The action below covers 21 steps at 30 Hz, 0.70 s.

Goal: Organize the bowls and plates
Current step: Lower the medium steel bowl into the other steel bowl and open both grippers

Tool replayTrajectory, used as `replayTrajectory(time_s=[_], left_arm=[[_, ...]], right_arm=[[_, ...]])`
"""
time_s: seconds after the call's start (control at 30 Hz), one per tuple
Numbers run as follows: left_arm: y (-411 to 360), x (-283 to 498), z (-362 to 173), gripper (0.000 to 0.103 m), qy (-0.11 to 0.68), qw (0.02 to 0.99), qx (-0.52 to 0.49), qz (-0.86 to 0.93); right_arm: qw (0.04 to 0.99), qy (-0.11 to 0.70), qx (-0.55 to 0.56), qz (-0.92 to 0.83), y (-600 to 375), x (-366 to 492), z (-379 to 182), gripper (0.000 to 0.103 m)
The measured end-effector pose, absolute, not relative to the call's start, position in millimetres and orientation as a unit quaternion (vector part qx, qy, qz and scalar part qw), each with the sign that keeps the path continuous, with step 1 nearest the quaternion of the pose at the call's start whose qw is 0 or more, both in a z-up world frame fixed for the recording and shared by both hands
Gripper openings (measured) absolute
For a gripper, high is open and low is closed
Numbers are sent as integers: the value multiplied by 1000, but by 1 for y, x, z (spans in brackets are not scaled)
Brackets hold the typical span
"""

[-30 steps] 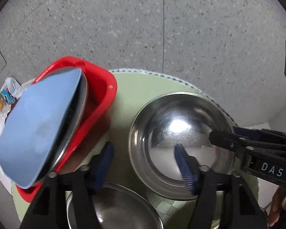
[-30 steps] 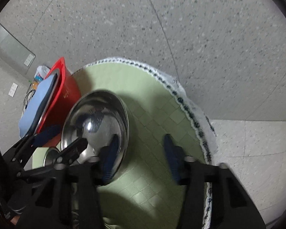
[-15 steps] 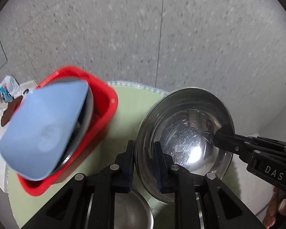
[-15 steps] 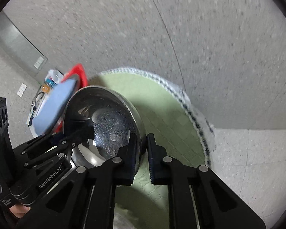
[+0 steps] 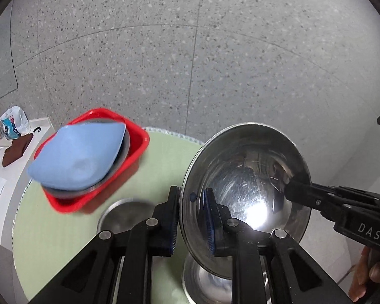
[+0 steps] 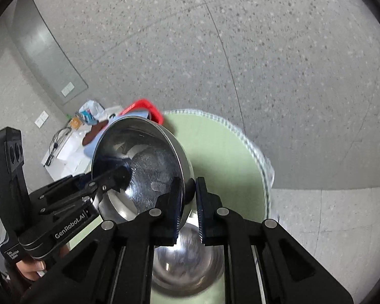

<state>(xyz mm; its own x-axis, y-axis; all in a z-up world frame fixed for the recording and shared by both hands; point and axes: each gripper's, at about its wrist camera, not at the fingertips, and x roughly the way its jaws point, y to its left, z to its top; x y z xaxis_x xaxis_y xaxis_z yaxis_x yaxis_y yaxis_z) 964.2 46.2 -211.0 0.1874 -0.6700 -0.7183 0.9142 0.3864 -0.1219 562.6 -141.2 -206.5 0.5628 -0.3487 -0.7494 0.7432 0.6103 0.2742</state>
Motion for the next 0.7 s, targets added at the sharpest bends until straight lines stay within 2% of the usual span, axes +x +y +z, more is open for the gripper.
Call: replayTrajectory(time_s=[0.17,0.43,0.7], left_arm=[[89,939,-218,15,374,740,184,-528],[90,931,-248,15,410,716,219,-521],[85,935,-248,15,413,710,227,-523]], right_arm=[[822,349,307,-330,-113,549,-225,11],[797,387,311,-345,-99,539,-263,11],[783,409,307,-353,-97,541,-285,12]])
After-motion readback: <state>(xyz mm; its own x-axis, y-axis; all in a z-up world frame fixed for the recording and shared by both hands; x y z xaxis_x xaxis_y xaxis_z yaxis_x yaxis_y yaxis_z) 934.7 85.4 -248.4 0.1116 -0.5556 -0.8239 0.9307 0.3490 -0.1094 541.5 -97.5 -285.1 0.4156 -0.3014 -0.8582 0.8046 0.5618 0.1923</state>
